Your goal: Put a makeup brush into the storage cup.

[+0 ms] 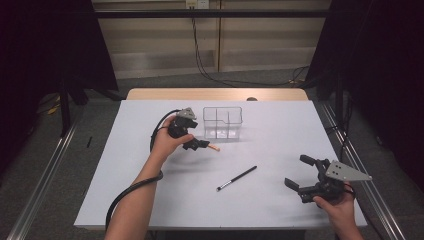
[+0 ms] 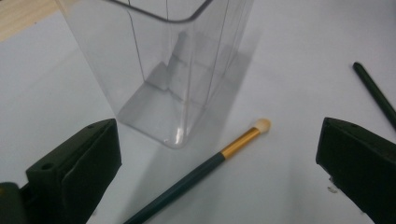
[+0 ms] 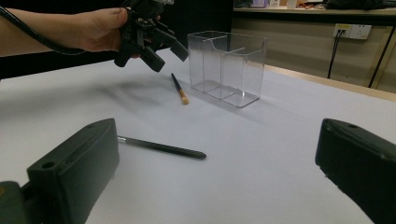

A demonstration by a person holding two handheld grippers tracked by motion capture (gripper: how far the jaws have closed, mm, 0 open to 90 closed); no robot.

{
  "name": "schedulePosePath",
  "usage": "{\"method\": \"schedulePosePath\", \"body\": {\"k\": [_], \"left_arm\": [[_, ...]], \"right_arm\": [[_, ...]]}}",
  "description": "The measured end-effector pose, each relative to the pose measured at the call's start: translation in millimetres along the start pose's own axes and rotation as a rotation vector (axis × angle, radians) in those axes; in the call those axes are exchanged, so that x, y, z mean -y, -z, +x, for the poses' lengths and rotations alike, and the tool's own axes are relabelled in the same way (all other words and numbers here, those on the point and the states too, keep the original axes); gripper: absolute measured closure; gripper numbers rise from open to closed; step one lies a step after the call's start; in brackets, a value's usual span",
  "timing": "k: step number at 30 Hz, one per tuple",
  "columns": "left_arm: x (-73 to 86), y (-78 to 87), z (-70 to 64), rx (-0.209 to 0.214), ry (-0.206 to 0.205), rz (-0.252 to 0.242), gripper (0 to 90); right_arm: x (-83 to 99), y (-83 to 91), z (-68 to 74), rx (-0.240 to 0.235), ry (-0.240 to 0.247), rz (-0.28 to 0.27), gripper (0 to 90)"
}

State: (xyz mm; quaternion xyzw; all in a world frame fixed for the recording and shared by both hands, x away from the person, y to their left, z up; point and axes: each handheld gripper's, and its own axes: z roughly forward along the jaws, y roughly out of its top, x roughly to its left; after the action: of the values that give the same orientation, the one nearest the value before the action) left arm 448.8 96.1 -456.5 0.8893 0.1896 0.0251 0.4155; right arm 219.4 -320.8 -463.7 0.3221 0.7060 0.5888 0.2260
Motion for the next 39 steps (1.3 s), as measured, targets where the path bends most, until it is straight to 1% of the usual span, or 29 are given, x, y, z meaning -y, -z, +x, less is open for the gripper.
{"method": "schedulePosePath", "body": {"k": [3, 6, 7, 8, 9, 10, 11, 13, 17, 20, 22, 23, 24, 25, 26, 27, 29, 31, 33, 34, 38, 39], "left_arm": [[-1.1, -1.4, 1.9, 0.017, -0.019, 0.058, 0.0], [-1.4, -4.2, 1.9, 0.025, -0.015, 0.093, 0.0], [-1.6, -5.1, 2.1, 0.022, -0.018, 0.116, 0.0], [-1.7, -5.8, 2.4, 0.025, -0.02, 0.128, 0.0], [-1.9, -6.2, 3.0, 0.033, -0.03, 0.147, 0.0], [-1.5, -7.3, 2.0, 0.032, -0.02, 0.151, 0.0], [-1.9, -7.9, 2.9, 0.027, -0.038, 0.173, 0.0], [-1.8, -9.3, 3.0, 0.031, -0.026, 0.173, 0.0], [-2.6, -10.6, 4.0, 0.028, -0.03, 0.185, 0.0], [-3.3, -12.6, 5.0, 0.012, -0.042, 0.232, 0.0], [-2.9, -14.6, 4.9, 0.009, -0.029, 0.248, 0.0], [-3.1, -14.6, 5.9, 0.007, -0.043, 0.266, 0.0], [-3.1, -14.6, 6.1, 0.008, -0.044, 0.272, 0.0], [-2.5, -15.1, 5.4, 0.012, -0.029, 0.262, 0.0], [-2.5, -14.9, 7.3, 0.013, -0.05, 0.286, 0.0], [-2.5, -14.9, 7.3, 0.013, -0.05, 0.286, 0.0], [-1.2, -16.0, 7.5, 0.02, -0.045, 0.305, 0.0], [0.4, -17.3, 7.6, 0.015, -0.049, 0.326, 0.0], [2.1, -18.3, 7.9, 0.009, -0.041, 0.329, 0.0], [3.2, -18.4, 8.8, 0.01, -0.051, 0.34, 0.0], [4.1, -17.9, 9.6, 0.01, -0.053, 0.338, 0.0], [4.2, -17.9, 10.1, 0.007, -0.059, 0.342, 0.0]], "right_arm": [[-0.1, 0.1, 0.0, -0.001, 0.001, 0.0, 0.0], [0.0, 0.1, 0.0, -0.001, 0.003, 0.002, 0.0], [-0.1, 0.1, 0.1, -0.001, 0.003, 0.003, 0.0], [-0.1, 0.1, 0.0, -0.001, 0.004, 0.002, 0.0], [-0.1, 0.1, 0.0, -0.001, 0.004, 0.002, 0.0], [-0.1, 0.1, 0.0, -0.001, 0.004, 0.003, 0.0], [0.0, 0.0, -0.1, -0.001, 0.004, 0.004, 0.0], [0.0, -0.2, 0.0, -0.003, 0.005, 0.004, 0.0], [-0.2, 0.1, 0.0, -0.002, 0.007, 0.004, 0.0], [0.0, 0.1, 0.0, -0.001, 0.005, 0.005, 0.0], [0.0, 0.3, -0.2, -0.002, 0.004, 0.004, 0.0], [-0.1, 0.5, -0.3, 0.0, 0.005, 0.005, 0.0], [0.1, 0.6, -0.4, 0.0, 0.006, 0.005, 0.0], [0.2, 0.7, -0.6, 0.001, 0.005, 0.004, 0.0], [0.2, 0.7, -0.7, 0.002, 0.005, 0.004, 0.0], [0.2, 0.8, -0.7, 0.002, 0.004, 0.004, 0.0], [0.1, 0.8, -0.8, 0.002, 0.004, 0.003, 0.0], [0.1, 0.7, -0.8, 0.002, 0.005, 0.004, 0.0], [0.3, 0.5, -0.8, 0.001, 0.004, 0.004, 0.0], [0.2, 0.5, -0.7, 0.001, 0.005, 0.004, 0.0], [0.1, 0.6, -0.6, 0.001, 0.006, 0.004, 0.0], [0.2, 0.7, -0.6, 0.001, 0.005, 0.003, 0.0]]}}
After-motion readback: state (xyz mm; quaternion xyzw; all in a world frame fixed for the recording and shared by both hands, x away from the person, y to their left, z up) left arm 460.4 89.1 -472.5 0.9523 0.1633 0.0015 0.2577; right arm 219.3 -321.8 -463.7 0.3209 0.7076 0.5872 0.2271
